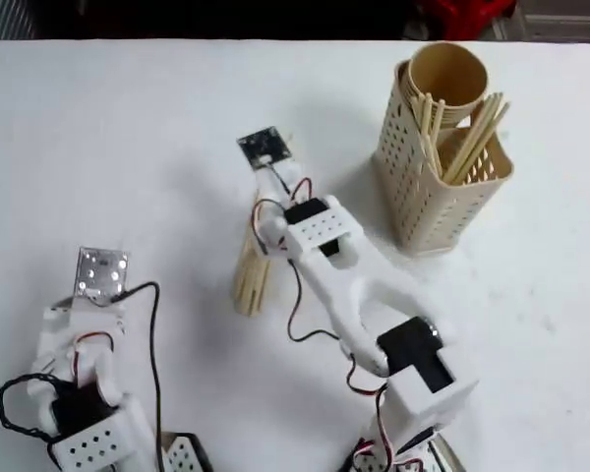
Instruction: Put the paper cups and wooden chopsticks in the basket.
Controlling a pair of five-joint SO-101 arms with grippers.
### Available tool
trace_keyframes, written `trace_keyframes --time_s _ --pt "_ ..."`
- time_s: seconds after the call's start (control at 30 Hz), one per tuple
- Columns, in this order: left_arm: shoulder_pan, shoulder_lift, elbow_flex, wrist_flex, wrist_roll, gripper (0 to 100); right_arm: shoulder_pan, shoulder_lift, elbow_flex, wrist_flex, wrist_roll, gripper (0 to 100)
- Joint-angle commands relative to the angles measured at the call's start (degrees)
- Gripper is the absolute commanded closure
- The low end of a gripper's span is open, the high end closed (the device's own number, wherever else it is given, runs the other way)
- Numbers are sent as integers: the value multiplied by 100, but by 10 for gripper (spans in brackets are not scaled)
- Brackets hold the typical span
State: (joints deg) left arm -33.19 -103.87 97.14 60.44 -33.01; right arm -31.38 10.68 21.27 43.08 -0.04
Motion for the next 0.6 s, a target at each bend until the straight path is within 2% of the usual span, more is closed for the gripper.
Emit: trace_keyframes --time_s 0.0,0.27,0.47,0.57 --pt "-40 -40 -18 18 -26 858 -13 163 -220 -110 -53 821" --pt "-40 -40 -18 18 -26 858 347 611 -308 -189 -26 822" --pt "-40 -40 -18 18 -26 858 901 567 -352 338 -44 824" --pt "-40 -40 -18 18 -26 858 1077 567 -387 356 -44 880"
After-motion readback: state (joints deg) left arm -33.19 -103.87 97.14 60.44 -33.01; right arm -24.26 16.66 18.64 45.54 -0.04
